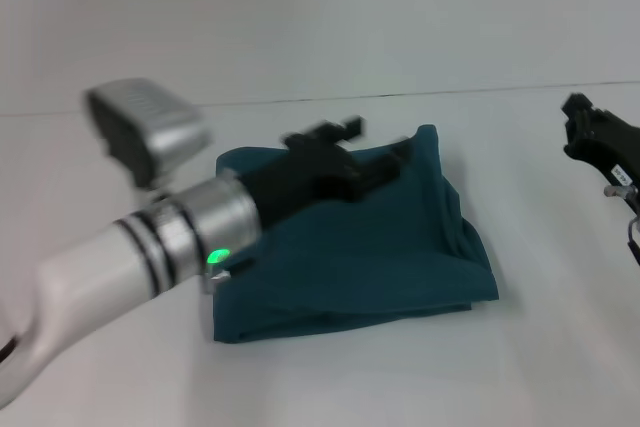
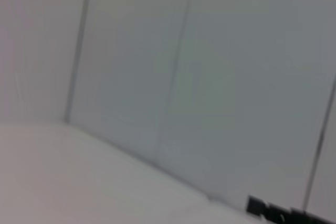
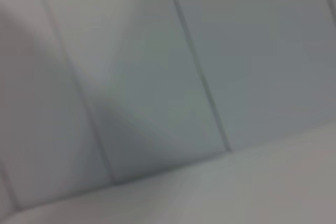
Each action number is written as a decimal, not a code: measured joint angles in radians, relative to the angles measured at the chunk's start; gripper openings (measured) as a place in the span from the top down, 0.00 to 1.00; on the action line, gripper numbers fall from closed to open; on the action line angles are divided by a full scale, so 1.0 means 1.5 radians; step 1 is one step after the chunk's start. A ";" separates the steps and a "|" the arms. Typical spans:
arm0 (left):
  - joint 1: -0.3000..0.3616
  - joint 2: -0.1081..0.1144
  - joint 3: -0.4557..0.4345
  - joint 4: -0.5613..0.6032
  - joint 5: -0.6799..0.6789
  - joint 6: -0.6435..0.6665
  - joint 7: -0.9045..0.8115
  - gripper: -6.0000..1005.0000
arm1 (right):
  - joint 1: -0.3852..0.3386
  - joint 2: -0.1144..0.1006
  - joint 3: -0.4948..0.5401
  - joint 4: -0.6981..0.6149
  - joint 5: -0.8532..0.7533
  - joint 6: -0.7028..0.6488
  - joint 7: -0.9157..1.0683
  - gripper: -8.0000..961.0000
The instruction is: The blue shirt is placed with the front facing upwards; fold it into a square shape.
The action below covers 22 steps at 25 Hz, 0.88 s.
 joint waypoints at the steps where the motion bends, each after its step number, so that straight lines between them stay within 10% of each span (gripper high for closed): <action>1: 0.025 0.000 -0.009 0.009 -0.031 0.022 0.047 0.37 | -0.003 0.000 -0.014 0.000 -0.001 -0.033 0.000 0.96; 11: 0.108 0.000 -0.103 -0.134 -0.236 0.309 0.294 0.30 | 0.069 0.015 -0.205 0.033 -0.048 -0.015 -0.027 0.96; 22: 0.111 0.000 -0.106 -0.176 -0.237 0.333 0.317 0.30 | 0.095 0.018 -0.171 0.067 -0.008 0.202 -0.030 0.96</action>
